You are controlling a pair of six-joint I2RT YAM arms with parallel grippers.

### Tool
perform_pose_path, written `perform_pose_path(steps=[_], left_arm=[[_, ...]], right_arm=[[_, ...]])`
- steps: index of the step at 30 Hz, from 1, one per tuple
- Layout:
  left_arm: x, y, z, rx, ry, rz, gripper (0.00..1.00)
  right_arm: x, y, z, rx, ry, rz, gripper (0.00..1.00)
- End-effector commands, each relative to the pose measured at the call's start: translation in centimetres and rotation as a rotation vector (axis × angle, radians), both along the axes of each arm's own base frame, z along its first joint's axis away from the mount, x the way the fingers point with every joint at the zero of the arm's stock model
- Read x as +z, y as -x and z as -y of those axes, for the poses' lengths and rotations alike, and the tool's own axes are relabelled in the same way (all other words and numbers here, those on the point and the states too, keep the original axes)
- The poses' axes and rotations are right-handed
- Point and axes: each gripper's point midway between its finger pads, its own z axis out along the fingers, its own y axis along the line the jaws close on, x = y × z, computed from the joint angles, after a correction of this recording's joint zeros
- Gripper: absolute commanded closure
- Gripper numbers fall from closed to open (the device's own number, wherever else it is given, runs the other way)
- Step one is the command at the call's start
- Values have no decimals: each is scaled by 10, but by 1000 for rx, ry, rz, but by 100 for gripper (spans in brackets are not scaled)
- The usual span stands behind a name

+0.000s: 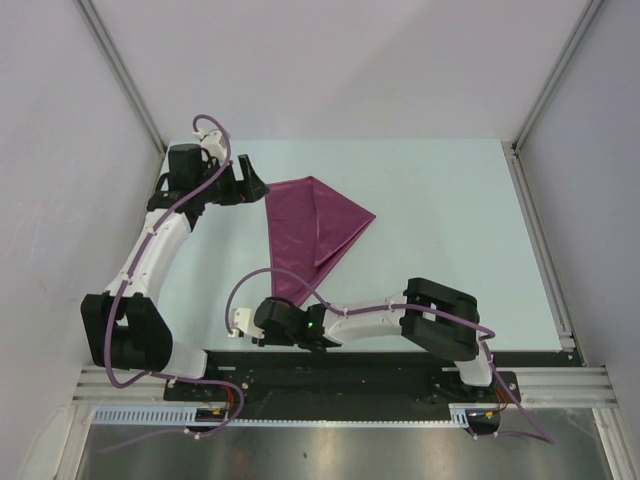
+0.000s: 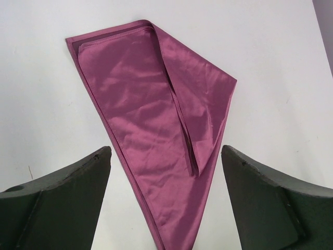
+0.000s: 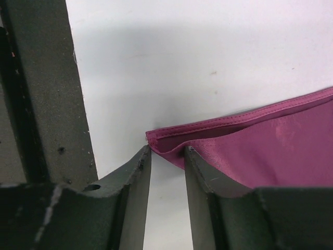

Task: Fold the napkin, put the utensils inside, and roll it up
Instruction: Fold the napkin at the center of the board.

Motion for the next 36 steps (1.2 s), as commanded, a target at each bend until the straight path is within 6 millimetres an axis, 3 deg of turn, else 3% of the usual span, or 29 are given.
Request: perform_pose_path(steps=[1, 10, 17, 20, 21, 23, 24, 27, 28, 29, 33, 36], left_arm=[[18, 4, 0, -5, 28, 44, 9], [16, 3, -4, 2, 31, 39, 9], [13, 1, -6, 11, 31, 30, 9], [12, 1, -9, 19, 30, 28, 9], [13, 0, -10, 21, 27, 30, 9], [12, -1, -12, 29, 24, 30, 9], [11, -1, -13, 30, 22, 26, 9], [8, -2, -14, 35, 19, 19, 9], [8, -3, -15, 38, 18, 19, 9], [7, -3, -15, 37, 19, 15, 9], [3, -4, -17, 43, 17, 4, 9], [-1, -6, -18, 48, 14, -6, 9]], right_arm=[[1, 5, -10, 46, 5, -5, 68], [2, 0, -10, 31, 1, -13, 90], [33, -26, -5, -71, -150, -93, 100], [60, -48, -1, -129, -281, -191, 100], [75, -68, 5, -170, -332, -196, 100], [87, -84, 12, -223, -391, -241, 100], [93, -103, 22, -265, -418, -249, 100], [119, -126, 37, -326, -512, -286, 100], [129, -148, 52, -377, -551, -287, 100], [135, -154, 55, -397, -592, -329, 100], [143, -209, 100, -524, -698, -378, 100], [139, -226, 118, -565, -738, -432, 100]])
